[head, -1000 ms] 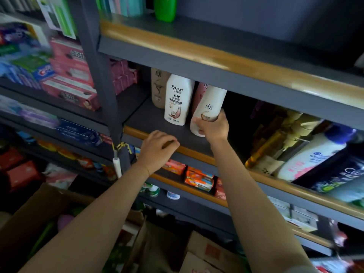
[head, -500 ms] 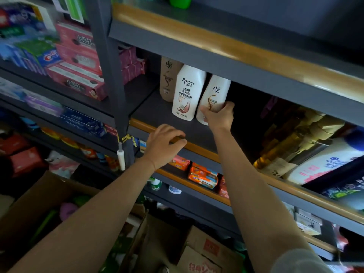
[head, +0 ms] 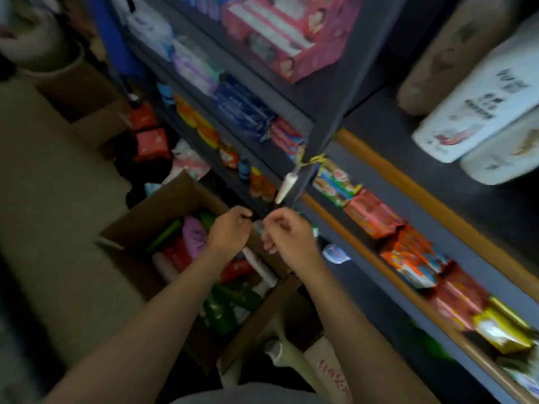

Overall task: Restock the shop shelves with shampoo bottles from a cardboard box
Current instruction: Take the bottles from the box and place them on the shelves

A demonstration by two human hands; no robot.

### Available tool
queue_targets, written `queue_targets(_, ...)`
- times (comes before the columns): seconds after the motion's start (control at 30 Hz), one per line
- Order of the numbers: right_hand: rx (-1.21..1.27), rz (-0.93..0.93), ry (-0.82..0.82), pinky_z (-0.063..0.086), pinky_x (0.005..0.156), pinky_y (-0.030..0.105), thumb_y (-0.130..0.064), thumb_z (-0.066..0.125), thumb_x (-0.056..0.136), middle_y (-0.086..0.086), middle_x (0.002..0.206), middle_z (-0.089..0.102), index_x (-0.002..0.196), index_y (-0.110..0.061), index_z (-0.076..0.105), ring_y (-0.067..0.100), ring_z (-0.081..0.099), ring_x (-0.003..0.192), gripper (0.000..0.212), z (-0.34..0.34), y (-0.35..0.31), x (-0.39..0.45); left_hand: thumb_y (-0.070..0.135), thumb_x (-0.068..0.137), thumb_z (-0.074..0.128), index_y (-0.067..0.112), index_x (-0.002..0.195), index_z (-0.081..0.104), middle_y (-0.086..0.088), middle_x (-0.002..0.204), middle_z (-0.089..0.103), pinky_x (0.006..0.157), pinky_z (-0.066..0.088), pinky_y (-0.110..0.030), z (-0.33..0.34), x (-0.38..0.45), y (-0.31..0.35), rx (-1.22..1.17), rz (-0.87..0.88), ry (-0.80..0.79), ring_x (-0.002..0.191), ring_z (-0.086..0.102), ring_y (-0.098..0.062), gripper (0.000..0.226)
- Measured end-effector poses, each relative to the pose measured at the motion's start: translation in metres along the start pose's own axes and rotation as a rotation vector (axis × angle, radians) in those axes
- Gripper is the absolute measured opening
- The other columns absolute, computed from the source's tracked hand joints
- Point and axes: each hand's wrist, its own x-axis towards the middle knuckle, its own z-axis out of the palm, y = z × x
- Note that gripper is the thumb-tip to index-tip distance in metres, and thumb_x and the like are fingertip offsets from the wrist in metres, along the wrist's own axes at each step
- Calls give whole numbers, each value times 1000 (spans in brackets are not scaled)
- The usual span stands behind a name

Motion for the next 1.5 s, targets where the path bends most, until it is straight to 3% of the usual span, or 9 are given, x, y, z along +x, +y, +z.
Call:
queue_targets(0.13,-122,380,-314,58,69,35,-29,53,100,10,92,70,95,-17,60,20,69,76,15,94,72,40,24,99,47,10,108,69,-15,113,70,91,48,-37,-54,3,-107,407,-220,-74,106,64,-34,28)
queue_targets(0.3,16,684,-245,57,82,41,-14,51,99,11,100,62,112,-12,53,22,63,87,14,176,141,86,34,84,55,11,104,69,-16,115,63,113,18,-61,-107,-11,-205,777,-169,236,118,54,-35,34)
queue_targets(0.4,85,747,-155,56,74,37,-10,55,95,11,93,61,100,-13,56,21,62,81,5,214,168,110,31,88,60,14,125,63,-11,136,56,116,15,-55,-120,-16,-229,657,-184,283,138,37,-31,41)
queue_targets(0.5,262,831,-93,56,68,32,-19,60,95,13,114,62,126,-8,53,24,62,96,34,243,188,130,23,86,56,9,120,66,-11,125,60,111,30,-41,-117,-15,-237,446,-62,363,130,40,-30,38)
queue_targets(0.7,610,915,-6,53,95,46,-23,70,91,16,121,62,133,-9,52,29,60,107,48,272,198,151,15,81,59,7,113,69,-11,114,62,102,27,-24,-119,-17,-250,386,6,454,119,41,-26,34)
queue_targets(0.97,644,927,-66,57,56,25,-17,70,89,16,105,65,127,-7,55,27,65,83,42,256,133,137,30,83,55,11,114,69,-10,116,62,104,37,-45,-118,-15,-244,431,-27,376,121,43,-29,38)
queue_targets(1.1,659,883,-215,54,53,23,-15,63,93,11,93,70,124,-10,57,23,67,77,33,212,100,86,39,91,55,20,118,65,-3,126,58,117,-1,-57,-118,-12,-210,455,-186,290,132,41,-23,34)
queue_targets(1.3,640,480,-461,48,99,53,-12,77,74,13,130,63,137,-20,51,34,62,113,68,129,38,11,37,95,63,10,133,55,-12,123,68,96,53,-38,-110,-27,-78,-747,-277,-1,109,66,-22,47)
queue_targets(1.5,559,105,-354,59,65,35,-26,70,85,6,117,69,130,-24,55,20,68,93,48,48,-59,-46,53,85,56,8,122,64,-12,105,74,79,60,-35,-114,-58,69,-1193,-96,-86,91,72,-22,59)
